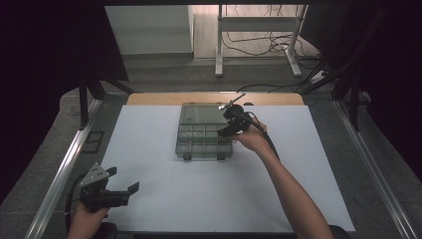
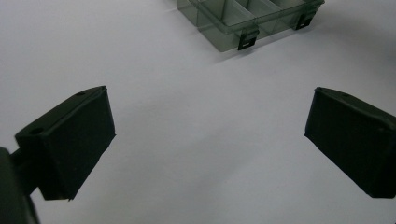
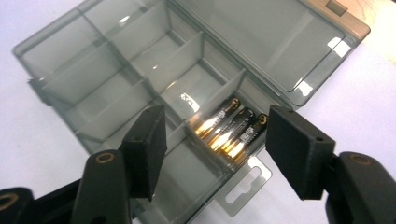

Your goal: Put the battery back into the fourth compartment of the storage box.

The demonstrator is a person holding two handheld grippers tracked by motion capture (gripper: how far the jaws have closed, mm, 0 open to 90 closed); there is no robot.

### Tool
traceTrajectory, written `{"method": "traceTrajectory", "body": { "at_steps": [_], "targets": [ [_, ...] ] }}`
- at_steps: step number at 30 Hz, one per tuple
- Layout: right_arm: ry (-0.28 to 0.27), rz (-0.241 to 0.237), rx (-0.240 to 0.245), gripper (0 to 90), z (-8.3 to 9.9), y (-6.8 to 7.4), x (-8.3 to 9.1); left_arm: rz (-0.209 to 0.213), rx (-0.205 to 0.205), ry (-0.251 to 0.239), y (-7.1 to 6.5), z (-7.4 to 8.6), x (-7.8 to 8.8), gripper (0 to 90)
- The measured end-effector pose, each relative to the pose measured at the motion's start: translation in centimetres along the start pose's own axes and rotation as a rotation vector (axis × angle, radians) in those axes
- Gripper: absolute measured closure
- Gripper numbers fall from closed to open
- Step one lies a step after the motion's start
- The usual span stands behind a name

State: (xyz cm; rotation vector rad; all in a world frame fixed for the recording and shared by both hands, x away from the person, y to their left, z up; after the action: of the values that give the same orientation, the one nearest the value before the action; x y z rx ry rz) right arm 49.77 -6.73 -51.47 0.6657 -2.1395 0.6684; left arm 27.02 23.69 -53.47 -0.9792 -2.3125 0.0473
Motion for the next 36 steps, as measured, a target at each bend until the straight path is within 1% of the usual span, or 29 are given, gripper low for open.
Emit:
{"method": "traceTrajectory", "body": {
  "at_steps": [3, 6, 16, 20, 27, 31, 36],
  "targets": [
    [-0.009, -0.006, 0.006, 34.8, 0.2, 0.2, 0.5, 0.000, 0.000, 0.000, 0.0, 0.0, 0.0, 2.1],
    [-0.017, -0.006, 0.024, 32.3, 0.6, 0.3, 0.9, -0.001, 0.001, 0.001, 0.0, 0.0, 0.0, 2.1],
    [-0.045, -0.027, 0.032, 27.6, 1.7, 0.8, 2.7, -0.001, 0.002, 0.002, 0.0, 0.0, 0.0, 2.1],
    [-0.069, -0.037, 0.035, 25.3, 2.2, 1.1, 3.6, -0.001, 0.002, 0.002, 0.0, 0.0, 0.0, 2.1],
    [-0.084, -0.054, 0.050, 20.0, 3.3, 1.7, 5.0, -0.002, 0.003, 0.003, 0.0, 0.0, 0.0, 2.1],
    [-0.094, -0.074, 0.046, 16.7, 4.2, 2.0, 5.7, -0.002, 0.004, 0.003, 0.0, 0.0, 0.0, 2.1],
    [-0.113, -0.056, 0.046, 12.7, 5.2, 2.1, 6.6, -0.002, 0.006, 0.003, 0.0, 0.0, 0.0, 2.1]
  ]
}}
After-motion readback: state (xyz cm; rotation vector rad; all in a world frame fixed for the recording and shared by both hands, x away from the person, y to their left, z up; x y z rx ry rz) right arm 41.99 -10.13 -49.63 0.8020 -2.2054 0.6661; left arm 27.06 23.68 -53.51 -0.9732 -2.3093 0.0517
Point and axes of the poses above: each handheld gripper's, and its own axes: x roughly backward along the jaws, z roughly out of its underside, y roughly to its left, the point moved 9 cm from there along -x, roughly forward along the jaws, and after that the axes turned 15 degrees about z, right-handed, at the moved point
